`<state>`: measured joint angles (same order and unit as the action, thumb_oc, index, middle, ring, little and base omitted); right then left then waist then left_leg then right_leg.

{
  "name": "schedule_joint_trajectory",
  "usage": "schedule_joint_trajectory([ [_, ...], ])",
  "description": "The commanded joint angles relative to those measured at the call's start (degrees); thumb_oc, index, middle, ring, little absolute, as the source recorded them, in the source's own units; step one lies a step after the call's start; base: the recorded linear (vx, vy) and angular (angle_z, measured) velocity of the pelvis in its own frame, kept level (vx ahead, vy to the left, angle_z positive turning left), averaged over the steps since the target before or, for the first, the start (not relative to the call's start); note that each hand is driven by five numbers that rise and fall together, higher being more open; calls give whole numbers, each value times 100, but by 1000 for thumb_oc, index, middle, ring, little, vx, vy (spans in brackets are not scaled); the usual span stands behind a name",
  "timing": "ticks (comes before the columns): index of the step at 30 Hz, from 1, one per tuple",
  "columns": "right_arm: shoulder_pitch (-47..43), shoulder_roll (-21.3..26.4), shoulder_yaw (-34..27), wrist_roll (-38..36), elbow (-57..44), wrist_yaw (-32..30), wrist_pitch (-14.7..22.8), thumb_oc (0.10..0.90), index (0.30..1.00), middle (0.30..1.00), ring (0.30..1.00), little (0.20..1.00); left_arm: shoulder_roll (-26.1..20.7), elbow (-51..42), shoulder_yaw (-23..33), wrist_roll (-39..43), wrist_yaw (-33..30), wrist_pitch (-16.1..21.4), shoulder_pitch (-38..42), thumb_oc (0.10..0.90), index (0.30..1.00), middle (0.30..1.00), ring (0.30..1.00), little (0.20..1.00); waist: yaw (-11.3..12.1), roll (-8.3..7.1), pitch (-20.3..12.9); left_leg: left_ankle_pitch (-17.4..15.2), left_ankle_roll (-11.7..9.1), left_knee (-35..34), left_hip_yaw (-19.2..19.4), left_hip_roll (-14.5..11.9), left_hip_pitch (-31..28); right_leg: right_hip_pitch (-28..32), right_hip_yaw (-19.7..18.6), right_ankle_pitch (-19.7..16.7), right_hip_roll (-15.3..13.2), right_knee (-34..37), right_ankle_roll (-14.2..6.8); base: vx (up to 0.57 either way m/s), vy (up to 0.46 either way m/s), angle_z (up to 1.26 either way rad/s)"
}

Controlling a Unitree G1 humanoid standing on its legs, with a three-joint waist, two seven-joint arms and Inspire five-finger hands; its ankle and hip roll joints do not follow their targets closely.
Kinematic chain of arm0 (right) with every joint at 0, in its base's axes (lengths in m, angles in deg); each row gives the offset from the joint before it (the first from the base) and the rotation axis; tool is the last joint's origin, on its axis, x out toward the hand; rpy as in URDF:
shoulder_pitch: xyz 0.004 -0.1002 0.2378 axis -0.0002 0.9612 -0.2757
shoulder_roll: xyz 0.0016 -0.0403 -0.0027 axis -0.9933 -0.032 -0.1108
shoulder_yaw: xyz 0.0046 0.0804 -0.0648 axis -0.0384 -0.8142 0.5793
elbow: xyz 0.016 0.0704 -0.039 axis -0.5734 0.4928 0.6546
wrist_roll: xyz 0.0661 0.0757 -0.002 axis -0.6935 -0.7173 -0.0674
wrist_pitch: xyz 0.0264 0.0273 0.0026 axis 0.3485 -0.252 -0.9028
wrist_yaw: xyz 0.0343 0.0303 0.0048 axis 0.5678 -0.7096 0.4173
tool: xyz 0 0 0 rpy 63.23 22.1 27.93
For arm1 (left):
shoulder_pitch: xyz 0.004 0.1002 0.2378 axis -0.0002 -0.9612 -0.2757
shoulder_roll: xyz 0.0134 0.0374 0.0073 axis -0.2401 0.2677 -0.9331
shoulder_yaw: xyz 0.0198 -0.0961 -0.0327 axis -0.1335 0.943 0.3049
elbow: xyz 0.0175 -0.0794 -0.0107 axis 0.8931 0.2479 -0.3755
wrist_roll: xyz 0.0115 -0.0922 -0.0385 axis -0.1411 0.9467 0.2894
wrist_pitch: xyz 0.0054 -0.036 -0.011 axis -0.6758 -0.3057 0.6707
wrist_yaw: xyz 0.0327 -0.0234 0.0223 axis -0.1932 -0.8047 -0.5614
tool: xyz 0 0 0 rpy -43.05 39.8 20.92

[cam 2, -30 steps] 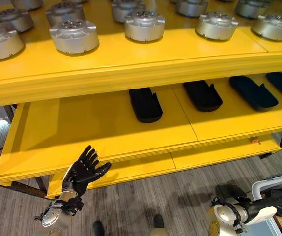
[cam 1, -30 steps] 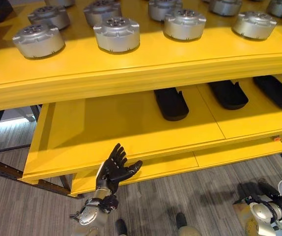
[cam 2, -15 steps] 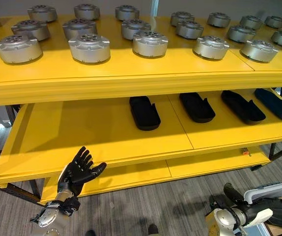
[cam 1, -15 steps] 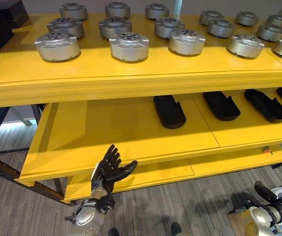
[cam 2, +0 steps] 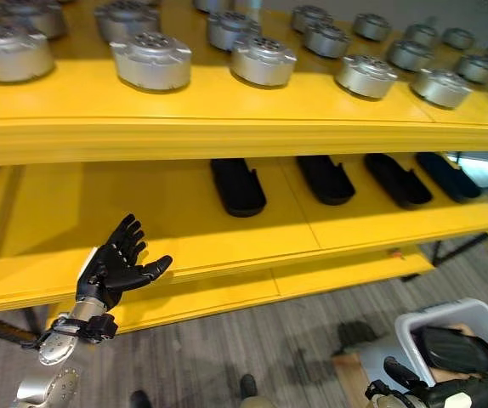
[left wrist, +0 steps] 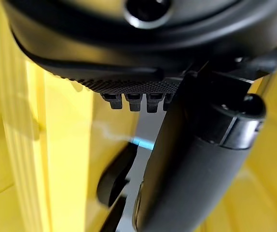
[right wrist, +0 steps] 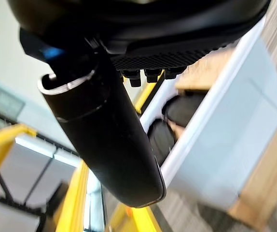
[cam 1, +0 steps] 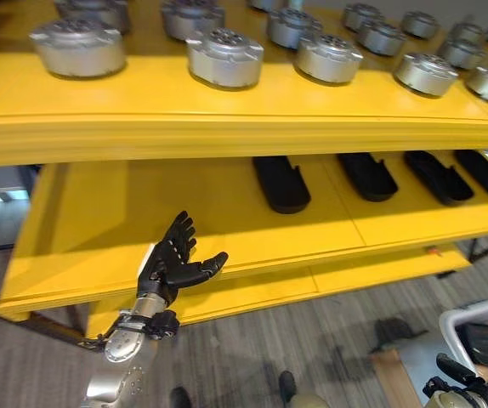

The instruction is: Move parts from the plastic box to the shelf.

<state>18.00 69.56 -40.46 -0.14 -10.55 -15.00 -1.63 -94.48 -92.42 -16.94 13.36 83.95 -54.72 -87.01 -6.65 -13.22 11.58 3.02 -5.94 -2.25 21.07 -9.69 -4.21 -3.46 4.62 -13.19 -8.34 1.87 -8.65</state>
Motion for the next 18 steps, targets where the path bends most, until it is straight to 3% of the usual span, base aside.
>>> schedule_joint_trajectory([
  [1,-425,764,-490,232,-143,59,347,900,1000,1000,1000,1000,55,-503,54,-195,-63,459,520,900,1000,1000,1000,1000,168,602,57,-593,614,159,639,126,-399,372,975,396,-786,-1071,-259,-195,-2,-253],
  [4,-459,724,-509,314,-237,75,283,900,1000,1000,1000,1000,49,-445,68,112,4,411,424,900,1000,1000,1000,1000,284,750,72,-675,744,477,524,53,-95,260,823,227,-1212,-2041,-121,-169,-79,-7],
  [6,-570,711,-452,398,-271,65,229,900,1000,1000,1000,1000,54,-445,122,184,-27,380,363,900,1000,1000,1000,1000,377,776,89,-698,721,628,531,-22,29,355,846,308,-1311,-2064,-79,-128,-249,-19],
  [8,-712,687,-347,456,-347,135,73,900,1000,1000,1000,1000,20,-369,266,236,-129,393,266,900,1000,1000,1000,1000,488,682,112,-634,521,944,654,-314,318,682,1166,751,-1082,-1455,-74,-174,-515,-41],
  [10,-812,744,-281,360,-435,152,-47,900,1000,1000,1000,1000,185,-282,511,259,-89,421,245,900,1000,1000,1000,1000,611,586,60,-206,173,920,948,-631,605,1079,1592,1158,-666,-751,-49,-247,-553,-90],
  [18,-620,1055,-656,857,-658,115,-196,900,1000,1000,1000,1000,377,-375,689,356,137,273,38,900,1000,1000,1000,1000,456,748,56,95,99,673,1180,-643,616,1049,1720,1443,-398,-714,73,-69,-91,-37],
])
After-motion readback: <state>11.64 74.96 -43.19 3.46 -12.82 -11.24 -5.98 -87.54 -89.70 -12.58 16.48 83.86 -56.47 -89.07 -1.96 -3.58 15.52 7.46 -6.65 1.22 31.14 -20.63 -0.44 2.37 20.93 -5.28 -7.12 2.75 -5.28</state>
